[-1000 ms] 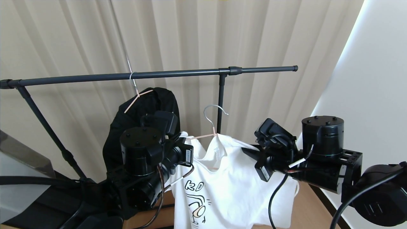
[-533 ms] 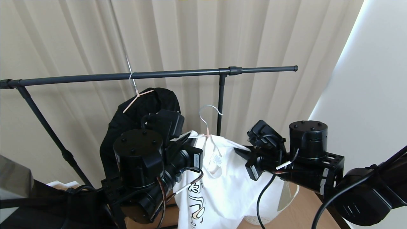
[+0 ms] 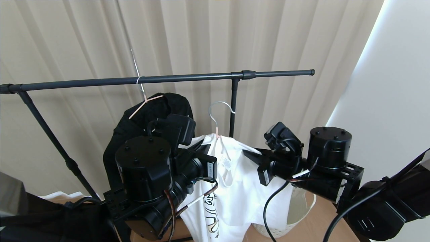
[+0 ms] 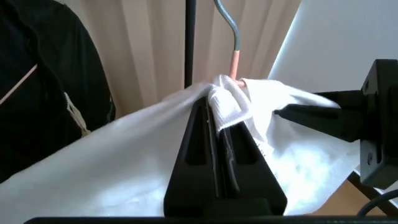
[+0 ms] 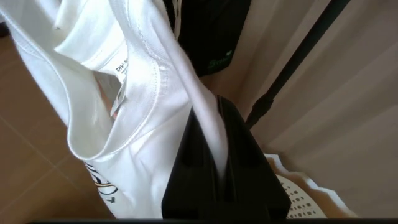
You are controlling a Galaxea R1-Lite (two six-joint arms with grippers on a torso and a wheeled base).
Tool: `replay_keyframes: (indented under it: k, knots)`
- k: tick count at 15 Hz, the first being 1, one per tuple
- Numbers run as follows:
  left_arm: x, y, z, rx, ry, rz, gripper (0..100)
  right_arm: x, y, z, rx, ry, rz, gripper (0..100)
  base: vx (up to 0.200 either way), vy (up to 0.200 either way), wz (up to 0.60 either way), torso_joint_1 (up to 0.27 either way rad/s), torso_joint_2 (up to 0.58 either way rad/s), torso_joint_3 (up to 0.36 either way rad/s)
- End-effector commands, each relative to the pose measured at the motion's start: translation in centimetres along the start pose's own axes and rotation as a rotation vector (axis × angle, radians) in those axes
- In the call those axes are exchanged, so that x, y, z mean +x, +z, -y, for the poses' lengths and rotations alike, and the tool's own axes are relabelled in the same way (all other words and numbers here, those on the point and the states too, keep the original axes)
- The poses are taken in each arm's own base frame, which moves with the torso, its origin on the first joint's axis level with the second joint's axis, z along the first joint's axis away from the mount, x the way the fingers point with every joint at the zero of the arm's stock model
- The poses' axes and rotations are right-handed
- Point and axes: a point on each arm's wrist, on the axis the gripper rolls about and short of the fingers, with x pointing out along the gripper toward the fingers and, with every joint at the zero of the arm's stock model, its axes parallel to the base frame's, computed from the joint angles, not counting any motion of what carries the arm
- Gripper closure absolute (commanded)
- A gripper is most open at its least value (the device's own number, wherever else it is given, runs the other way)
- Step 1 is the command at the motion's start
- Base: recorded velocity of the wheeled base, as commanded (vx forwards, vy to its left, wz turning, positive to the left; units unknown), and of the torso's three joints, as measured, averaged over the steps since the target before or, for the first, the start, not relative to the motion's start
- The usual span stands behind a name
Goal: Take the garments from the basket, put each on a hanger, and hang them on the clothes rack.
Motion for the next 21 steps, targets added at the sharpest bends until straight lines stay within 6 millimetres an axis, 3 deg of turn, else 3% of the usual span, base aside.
replay_keyframes:
  k: [1,12,13,21]
  knots:
    - [0.0,-0.1,0.0,0.001,0.002,-0.003,100,-0.2,0.1,0.5,0.003,-0.013,0.011,100,0.000,0.000,0.00,0.000,0.00,0.000]
    - [0.0,-0.2,0.0,-0.001,0.002,-0.007,100,-1.0,1.3,0.9,0.105,0.031,0.087,100,0.000,0.000,0.00,0.000,0.00,0.000]
    - [0.0,-0.2,0.0,-0.001,0.002,-0.007,0,-1.1,1.4,0.8,0.105,0.040,0.090,100,0.000,0.000,0.00,0.000,0.00,0.000]
    - [-0.7,-0.3,0.2,0.000,-0.019,0.009,0,-1.1,1.3,1.3,0.109,0.060,0.094,100,0.000,0.000,0.00,0.000,0.00,0.000]
